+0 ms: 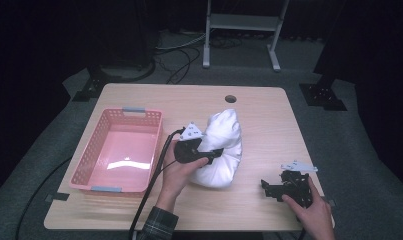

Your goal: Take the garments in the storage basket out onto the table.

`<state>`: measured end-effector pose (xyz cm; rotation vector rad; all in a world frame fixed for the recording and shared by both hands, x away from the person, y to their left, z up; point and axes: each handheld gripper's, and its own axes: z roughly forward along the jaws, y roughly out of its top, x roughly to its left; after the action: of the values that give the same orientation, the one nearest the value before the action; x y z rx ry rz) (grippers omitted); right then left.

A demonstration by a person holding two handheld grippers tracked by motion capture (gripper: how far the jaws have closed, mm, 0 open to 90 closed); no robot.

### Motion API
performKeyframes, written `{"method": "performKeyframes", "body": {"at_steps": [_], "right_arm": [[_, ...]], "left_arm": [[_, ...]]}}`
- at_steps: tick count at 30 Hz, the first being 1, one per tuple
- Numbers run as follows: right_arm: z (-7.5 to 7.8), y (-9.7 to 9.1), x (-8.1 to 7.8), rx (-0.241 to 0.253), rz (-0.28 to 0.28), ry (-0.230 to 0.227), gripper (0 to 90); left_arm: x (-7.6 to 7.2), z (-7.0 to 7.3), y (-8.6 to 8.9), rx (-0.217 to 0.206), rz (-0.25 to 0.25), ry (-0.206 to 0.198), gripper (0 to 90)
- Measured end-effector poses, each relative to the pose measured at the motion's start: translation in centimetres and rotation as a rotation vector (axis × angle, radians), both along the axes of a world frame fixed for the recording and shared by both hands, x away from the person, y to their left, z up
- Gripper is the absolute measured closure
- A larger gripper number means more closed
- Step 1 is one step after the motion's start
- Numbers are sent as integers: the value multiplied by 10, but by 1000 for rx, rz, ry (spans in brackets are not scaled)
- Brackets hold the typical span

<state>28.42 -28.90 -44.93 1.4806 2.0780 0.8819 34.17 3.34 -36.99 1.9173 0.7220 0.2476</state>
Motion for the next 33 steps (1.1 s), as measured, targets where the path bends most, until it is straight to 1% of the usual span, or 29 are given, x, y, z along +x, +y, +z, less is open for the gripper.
{"method": "performKeyframes", "body": {"at_steps": [4,12,19,23,25,31,33], "right_arm": [[0,0,0,-1,1,-1,0],[0,0,0,0,0,0,0],[0,0,0,0,0,0,0],[0,0,0,0,0,0,0],[0,0,0,0,0,0,0],[0,0,0,0,0,0,0],[0,0,0,0,0,0,0]], "left_arm": [[2,-4,-3,33,-5,17,515],[6,-14,-9,76,-5,46,513],[11,-24,-12,99,-9,74,512],[13,-30,-14,126,-10,90,511],[14,-32,-16,134,-8,93,508],[16,-34,-18,142,-10,111,503],[16,-35,-19,152,-6,117,493]]}}
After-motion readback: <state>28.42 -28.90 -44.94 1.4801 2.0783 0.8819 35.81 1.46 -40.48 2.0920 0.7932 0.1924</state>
